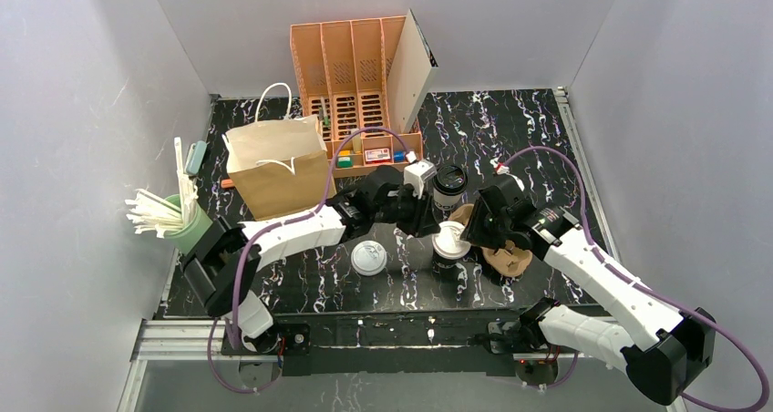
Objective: Pack the takeout coffee
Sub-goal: Close the cup lid on the coffee cup.
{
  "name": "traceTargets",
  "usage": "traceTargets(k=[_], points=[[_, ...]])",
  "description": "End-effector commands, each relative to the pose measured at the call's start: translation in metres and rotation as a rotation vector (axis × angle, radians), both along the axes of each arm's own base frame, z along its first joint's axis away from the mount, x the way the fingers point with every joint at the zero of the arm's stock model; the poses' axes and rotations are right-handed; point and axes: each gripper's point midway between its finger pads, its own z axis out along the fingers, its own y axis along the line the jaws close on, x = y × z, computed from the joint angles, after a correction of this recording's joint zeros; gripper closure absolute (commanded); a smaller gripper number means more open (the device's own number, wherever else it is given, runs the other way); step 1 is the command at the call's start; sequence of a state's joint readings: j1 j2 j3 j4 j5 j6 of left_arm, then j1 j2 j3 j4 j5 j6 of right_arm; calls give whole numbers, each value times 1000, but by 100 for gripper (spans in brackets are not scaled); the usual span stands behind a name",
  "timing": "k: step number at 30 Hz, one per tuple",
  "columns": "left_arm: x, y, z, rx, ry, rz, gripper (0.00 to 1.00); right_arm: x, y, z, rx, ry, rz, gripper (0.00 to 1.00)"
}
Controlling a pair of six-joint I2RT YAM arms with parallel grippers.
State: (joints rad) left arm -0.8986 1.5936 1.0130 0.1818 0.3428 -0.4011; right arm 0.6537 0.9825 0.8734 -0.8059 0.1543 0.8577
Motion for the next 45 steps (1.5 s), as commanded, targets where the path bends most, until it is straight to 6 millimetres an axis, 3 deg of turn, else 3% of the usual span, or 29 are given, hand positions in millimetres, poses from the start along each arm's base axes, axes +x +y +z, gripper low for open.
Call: traceTargets(k=[1,13,22,35,45], points=[[-5,15,29,-31,-52,21,70,6,-7,7,-6,-41,-41,62],[5,40,46,-93,-46,112,67,8,-14,8,-1,-79,-86,56],[12,36,44,-122,-17,98,64,7,-7,4,31,-53,-90,53],[21,30,31,-118,24,92,62,11,20,-6,79,-18,29,52],[27,56,35,-52,-23,175,62,25,55,-1,130,-51,223,53]])
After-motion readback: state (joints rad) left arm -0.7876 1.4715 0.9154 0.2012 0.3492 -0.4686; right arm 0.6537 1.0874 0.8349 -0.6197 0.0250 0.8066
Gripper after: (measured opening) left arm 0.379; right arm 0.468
